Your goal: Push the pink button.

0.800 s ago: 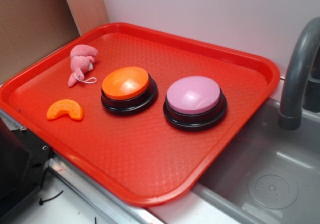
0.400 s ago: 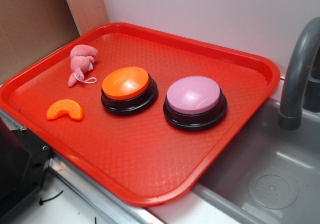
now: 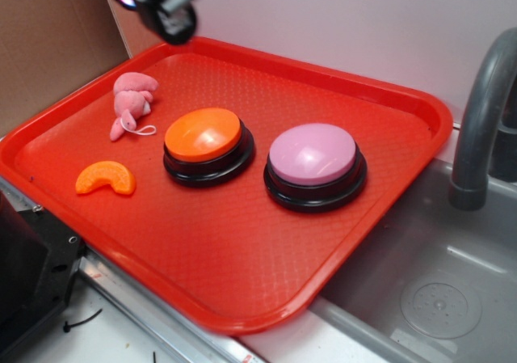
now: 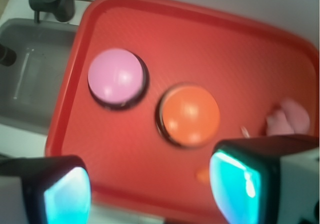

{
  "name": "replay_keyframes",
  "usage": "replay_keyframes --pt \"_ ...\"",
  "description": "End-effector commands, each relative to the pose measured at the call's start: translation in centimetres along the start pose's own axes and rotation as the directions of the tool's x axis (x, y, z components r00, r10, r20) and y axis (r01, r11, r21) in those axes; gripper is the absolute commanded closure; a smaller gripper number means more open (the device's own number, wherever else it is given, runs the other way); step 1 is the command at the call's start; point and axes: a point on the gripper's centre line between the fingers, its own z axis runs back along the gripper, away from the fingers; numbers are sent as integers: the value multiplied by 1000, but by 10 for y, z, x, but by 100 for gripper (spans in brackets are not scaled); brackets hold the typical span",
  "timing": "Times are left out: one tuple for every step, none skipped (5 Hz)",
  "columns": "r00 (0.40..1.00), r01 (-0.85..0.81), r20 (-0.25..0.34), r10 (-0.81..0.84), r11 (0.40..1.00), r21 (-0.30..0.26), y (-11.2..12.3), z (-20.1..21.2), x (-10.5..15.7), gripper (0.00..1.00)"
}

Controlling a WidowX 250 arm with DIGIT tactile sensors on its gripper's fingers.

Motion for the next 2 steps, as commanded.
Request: replay_keyframes --pt "982 180 61 -180 984 3 -9 -59 58 0" --pt "977 213 24 -212 977 -25 -11 -80 60 0"
